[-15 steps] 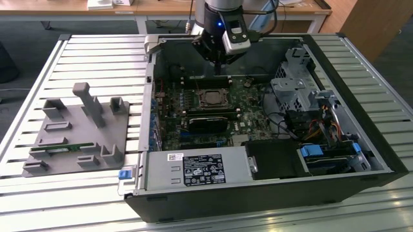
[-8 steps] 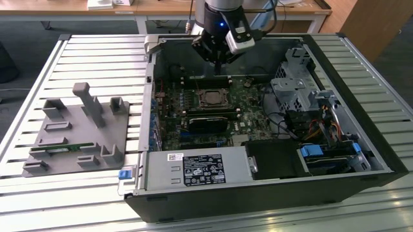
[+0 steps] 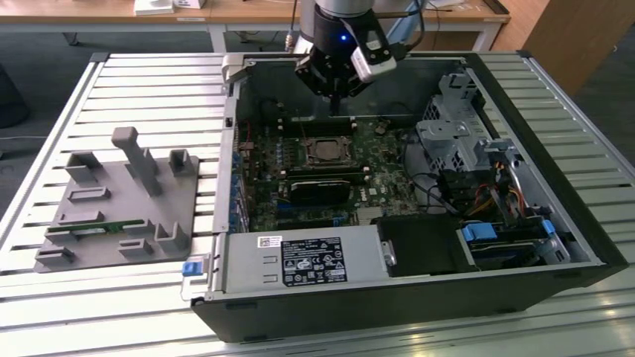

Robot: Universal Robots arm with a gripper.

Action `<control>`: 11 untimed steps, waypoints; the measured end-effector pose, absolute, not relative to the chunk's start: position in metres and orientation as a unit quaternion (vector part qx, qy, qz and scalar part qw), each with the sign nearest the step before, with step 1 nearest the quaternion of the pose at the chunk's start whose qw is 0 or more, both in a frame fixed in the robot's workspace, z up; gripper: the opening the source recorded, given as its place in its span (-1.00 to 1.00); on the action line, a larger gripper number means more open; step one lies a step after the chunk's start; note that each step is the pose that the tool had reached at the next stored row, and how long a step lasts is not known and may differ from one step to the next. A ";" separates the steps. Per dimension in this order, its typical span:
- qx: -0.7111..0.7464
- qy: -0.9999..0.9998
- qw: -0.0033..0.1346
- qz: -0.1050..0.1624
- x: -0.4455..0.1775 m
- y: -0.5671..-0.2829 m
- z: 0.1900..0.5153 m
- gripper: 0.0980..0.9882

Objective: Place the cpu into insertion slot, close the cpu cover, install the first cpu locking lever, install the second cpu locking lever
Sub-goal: 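Install the first cpu locking lever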

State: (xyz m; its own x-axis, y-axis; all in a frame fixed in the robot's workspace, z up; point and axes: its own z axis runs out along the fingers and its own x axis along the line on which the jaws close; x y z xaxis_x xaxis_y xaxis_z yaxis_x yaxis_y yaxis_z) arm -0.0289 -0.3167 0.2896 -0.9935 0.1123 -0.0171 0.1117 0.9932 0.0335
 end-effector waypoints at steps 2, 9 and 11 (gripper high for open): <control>0.050 0.999 0.009 0.016 -0.029 -0.317 0.290 -0.98; 0.029 0.999 0.009 0.017 -0.029 -0.317 0.290 -0.98; 0.021 1.000 0.009 0.017 -0.029 -0.317 0.290 -0.98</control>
State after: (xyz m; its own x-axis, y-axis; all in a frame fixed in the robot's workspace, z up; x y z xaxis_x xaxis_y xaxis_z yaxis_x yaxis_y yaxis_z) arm -0.0290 -0.3167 0.2896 -0.9989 0.0429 -0.0171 0.0423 0.9985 0.0336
